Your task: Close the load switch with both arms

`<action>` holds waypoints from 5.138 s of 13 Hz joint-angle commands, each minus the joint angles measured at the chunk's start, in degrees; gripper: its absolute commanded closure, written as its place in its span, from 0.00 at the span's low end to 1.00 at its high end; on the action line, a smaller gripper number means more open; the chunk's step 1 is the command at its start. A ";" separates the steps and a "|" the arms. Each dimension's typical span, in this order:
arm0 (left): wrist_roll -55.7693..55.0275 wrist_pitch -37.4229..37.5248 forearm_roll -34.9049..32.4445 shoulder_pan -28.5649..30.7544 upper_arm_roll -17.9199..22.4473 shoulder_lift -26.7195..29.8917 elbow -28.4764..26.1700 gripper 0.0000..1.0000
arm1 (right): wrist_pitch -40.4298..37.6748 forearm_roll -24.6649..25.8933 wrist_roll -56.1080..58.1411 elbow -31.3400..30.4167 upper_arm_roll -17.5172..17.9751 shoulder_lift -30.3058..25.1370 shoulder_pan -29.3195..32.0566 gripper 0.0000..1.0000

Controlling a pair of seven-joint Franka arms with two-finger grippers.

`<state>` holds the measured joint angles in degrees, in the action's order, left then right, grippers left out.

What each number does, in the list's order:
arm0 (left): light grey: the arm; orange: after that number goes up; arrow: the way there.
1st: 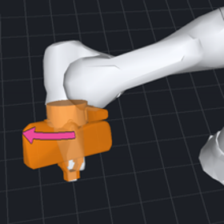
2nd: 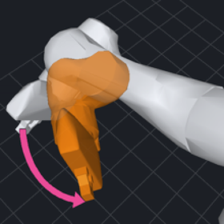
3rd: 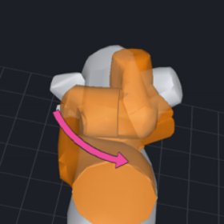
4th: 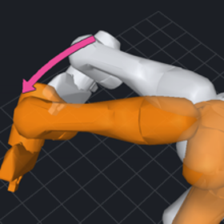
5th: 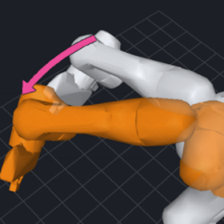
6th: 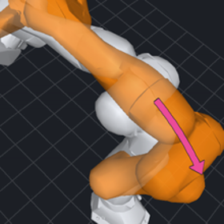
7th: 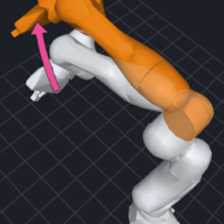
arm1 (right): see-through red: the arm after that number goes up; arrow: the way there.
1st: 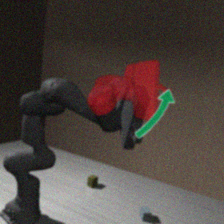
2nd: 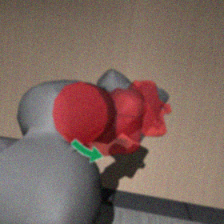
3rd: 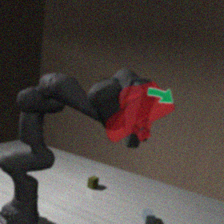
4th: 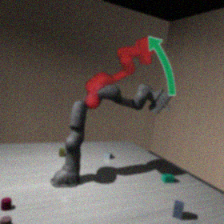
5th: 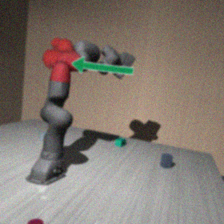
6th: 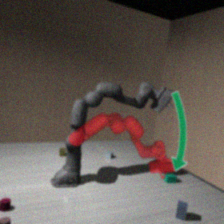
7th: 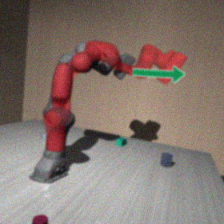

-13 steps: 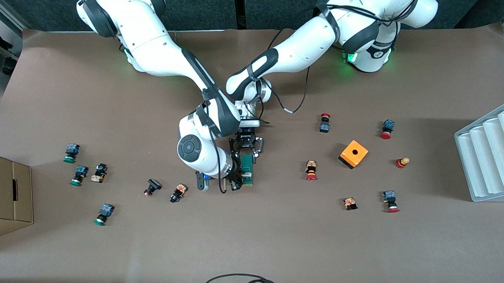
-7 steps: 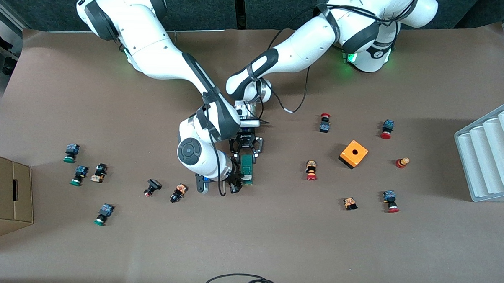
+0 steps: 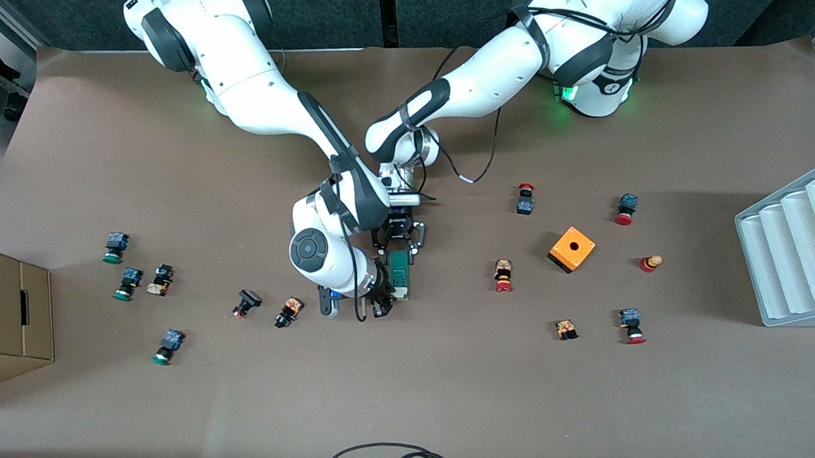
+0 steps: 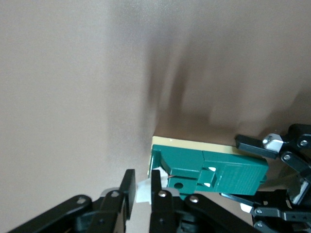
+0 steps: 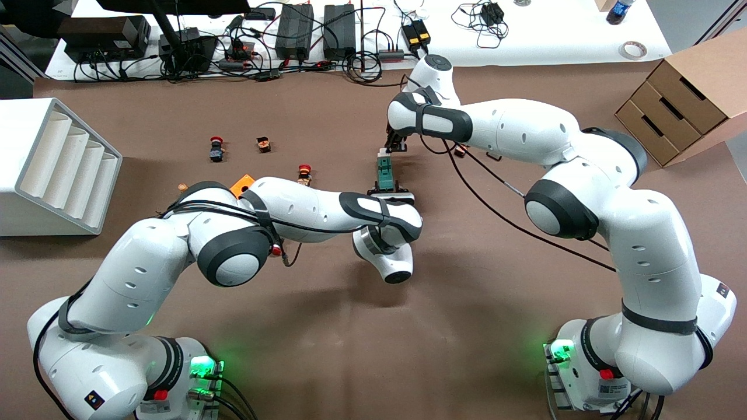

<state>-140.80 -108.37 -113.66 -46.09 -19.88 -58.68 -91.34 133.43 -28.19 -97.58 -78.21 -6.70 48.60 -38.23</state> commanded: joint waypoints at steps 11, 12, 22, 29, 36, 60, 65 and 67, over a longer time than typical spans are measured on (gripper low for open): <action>-1.05 -0.88 -0.51 -1.02 0.10 -1.70 0.90 0.33 | 0.26 -1.78 0.19 2.71 0.20 3.43 -0.36 0.79; -1.05 -0.88 -0.51 -1.02 0.10 -1.70 0.90 0.33 | 0.26 -1.78 0.19 2.71 0.20 3.44 -0.36 0.79; -1.14 -0.88 -0.42 -1.02 0.10 -1.62 0.90 0.05 | -5.90 4.00 8.70 -1.92 -0.15 -10.15 2.45 0.00; 1.13 -1.14 0.98 -0.93 -0.25 -0.30 0.99 0.00 | -30.56 9.37 44.07 -7.74 0.03 -30.11 15.44 0.00; 24.49 -5.18 16.96 -0.32 -0.51 5.85 0.99 0.00 | -44.20 19.14 82.78 -11.35 -0.33 -43.13 27.84 0.00; 135.23 5.06 104.31 25.59 -0.51 36.70 6.60 0.00 | -42.37 27.84 102.59 -13.99 -3.40 -47.19 32.95 0.00; 136.32 19.85 105.57 32.71 -0.07 39.42 15.66 0.00 | -42.72 27.84 102.67 -13.99 -3.31 -47.10 33.22 0.00; 136.50 20.22 106.01 38.07 -0.25 41.35 15.67 0.00 | -42.72 27.84 102.59 -13.90 -3.31 -47.10 32.95 0.00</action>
<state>-4.92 -89.49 -8.91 -12.45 -19.55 -18.96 -75.97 90.83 -1.64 4.75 -93.16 -10.12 0.99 -5.16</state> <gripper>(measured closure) 0.000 0.000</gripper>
